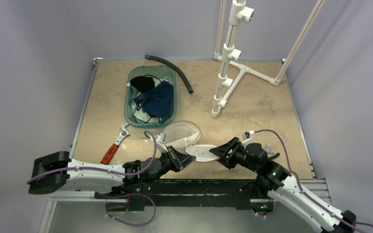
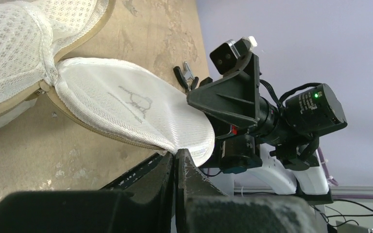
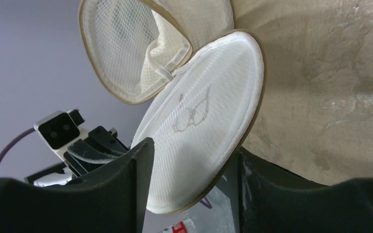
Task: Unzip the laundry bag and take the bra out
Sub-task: Close the laundry bag at the center of the board.
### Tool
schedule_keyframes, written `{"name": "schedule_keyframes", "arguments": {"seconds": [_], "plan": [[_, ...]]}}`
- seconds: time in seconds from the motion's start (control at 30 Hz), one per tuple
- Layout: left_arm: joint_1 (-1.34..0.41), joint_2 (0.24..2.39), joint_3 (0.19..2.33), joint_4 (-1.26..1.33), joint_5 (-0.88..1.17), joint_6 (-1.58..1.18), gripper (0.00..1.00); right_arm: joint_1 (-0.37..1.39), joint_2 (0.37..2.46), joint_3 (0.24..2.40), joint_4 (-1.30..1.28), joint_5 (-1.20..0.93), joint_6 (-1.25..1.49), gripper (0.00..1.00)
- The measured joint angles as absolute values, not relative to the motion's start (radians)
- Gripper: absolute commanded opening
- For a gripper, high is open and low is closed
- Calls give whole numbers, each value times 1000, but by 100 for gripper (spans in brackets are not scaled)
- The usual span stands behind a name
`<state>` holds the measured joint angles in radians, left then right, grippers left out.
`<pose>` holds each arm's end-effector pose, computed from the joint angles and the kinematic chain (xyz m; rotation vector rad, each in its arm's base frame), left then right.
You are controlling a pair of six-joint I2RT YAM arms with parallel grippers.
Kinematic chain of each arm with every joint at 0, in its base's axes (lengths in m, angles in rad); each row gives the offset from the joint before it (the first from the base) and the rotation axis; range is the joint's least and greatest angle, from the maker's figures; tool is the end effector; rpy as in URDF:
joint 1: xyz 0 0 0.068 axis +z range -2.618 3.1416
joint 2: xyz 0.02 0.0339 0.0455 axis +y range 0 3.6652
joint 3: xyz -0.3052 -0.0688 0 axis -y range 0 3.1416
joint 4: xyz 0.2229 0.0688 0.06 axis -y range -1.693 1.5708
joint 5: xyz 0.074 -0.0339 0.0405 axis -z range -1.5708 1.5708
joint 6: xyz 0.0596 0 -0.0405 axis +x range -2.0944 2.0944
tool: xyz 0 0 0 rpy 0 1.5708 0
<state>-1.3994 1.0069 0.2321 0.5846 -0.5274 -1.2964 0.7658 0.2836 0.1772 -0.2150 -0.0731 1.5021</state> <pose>0.0605 -0.1736 0.2347 -0.3330 1.9649 -1.4506 0.0558 0.0597 0.1927 0.7515 2.1125 1.4990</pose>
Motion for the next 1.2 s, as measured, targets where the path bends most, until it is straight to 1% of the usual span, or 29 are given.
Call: {"name": "schedule_keyframes", "arguments": {"seconds": [0.1, 0.13, 0.2, 0.23, 0.27, 0.3, 0.37, 0.6, 0.83, 0.97, 1.07, 1.2], "plan": [[-1402, 1003, 236, 573, -524, -1276, 1, 766, 336, 176, -171, -76, 1507, 25], [-1402, 1002, 242, 564, -521, -1264, 14, 766, 343, 176, -158, -74, 1507, 18], [-1403, 1003, 266, 525, -506, -1230, 42, 766, 348, 178, -144, -69, 1503, 4], [-1407, 1003, 287, 495, -501, -1211, 51, 766, 349, 183, -143, -64, 1497, 0], [-1412, 1005, 307, 470, -500, -1200, 56, 766, 354, 192, -145, -59, 1489, 0], [-1419, 1008, 336, 432, -497, -1182, 58, 766, 365, 208, -148, -50, 1475, 0], [-1439, 1012, 406, 349, -490, -1155, 60, 766, 400, 260, -170, -36, 1437, 0], [-1491, 1018, 617, 44, -492, -1045, 63, 766, 532, 503, -279, 36, 1225, 0], [-1529, 1072, 764, -182, -595, -846, 67, 766, 630, 637, -371, 78, 1103, 0], [-1614, 1148, 849, -254, -748, -674, 69, 766, 669, 671, -401, 83, 1076, 0], [-1670, 1190, 875, -257, -851, -527, 70, 766, 678, 681, -413, 82, 1071, 0], [-1689, 1238, 890, -247, -905, -339, 73, 766, 678, 686, -414, 68, 1073, 0]]}}
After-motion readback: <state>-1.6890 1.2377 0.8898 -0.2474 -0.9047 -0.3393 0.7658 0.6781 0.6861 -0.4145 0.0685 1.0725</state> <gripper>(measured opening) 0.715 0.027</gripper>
